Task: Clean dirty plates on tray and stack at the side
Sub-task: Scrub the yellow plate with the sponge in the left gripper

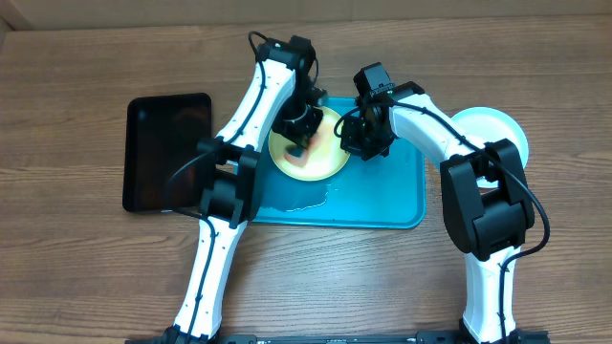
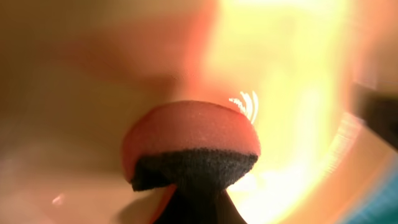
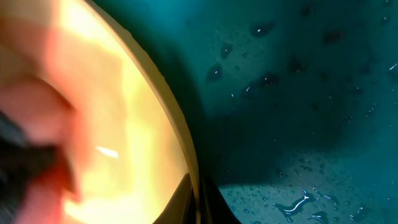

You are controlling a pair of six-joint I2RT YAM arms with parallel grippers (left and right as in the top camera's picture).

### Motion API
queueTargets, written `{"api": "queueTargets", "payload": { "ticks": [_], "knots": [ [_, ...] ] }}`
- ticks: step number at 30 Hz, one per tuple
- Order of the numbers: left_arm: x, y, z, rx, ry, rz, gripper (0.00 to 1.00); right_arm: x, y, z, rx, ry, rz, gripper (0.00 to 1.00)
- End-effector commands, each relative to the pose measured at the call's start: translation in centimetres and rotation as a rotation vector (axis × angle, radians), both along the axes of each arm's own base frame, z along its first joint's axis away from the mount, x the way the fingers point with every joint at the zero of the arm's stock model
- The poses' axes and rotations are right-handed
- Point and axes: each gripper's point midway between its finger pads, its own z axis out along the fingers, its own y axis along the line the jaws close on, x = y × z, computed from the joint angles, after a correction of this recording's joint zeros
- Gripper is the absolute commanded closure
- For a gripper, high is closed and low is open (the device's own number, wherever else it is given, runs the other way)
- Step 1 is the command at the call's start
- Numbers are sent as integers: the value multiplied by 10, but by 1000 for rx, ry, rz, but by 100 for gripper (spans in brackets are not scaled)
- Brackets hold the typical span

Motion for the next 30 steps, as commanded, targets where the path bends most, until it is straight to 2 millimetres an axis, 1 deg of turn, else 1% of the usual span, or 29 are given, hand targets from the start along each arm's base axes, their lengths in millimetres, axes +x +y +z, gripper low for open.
{"api": "queueTargets", "payload": {
  "ticks": [1, 5, 8, 10, 12, 13, 15, 17, 20, 23, 25, 27, 30],
  "knots": [
    [-26, -43, -13, -210, 88, -136, 96, -7, -6, -19, -42, 36, 10, 96],
    [-12, -48, -16, -218, 38, -105, 96, -7, -6, -19, -42, 36, 10, 96],
    [10, -45, -20, -183, -21, -4, 96, -7, -6, -19, -42, 36, 10, 96],
    [29, -35, -26, -111, -75, 100, 96, -7, -6, -19, -42, 36, 10, 96],
    [49, -16, -32, 5, -140, 232, 96, -7, -6, -19, -42, 35, 10, 96],
    [59, -2, -34, 85, -180, 311, 96, -7, -6, -19, -42, 35, 10, 96],
    [72, 27, -36, 240, -258, 439, 96, -7, -6, -19, -42, 35, 10, 96],
    [79, 56, -33, 393, -332, 534, 96, -7, -6, -19, -42, 35, 11, 96],
    [78, 85, -25, 558, -399, 589, 96, -6, -5, -19, -41, 32, 11, 96],
    [71, 103, -16, 689, -436, 580, 96, -5, -5, -19, -40, 29, 10, 96],
    [64, 108, -12, 737, -433, 554, 96, -5, -5, -19, -39, 28, 10, 96],
    [55, 108, -12, 756, -402, 532, 96, -5, -5, -19, -39, 28, 11, 96],
    [38, 100, -16, 735, -309, 467, 96, -5, -5, -19, -40, 29, 11, 96]
  ]
}}
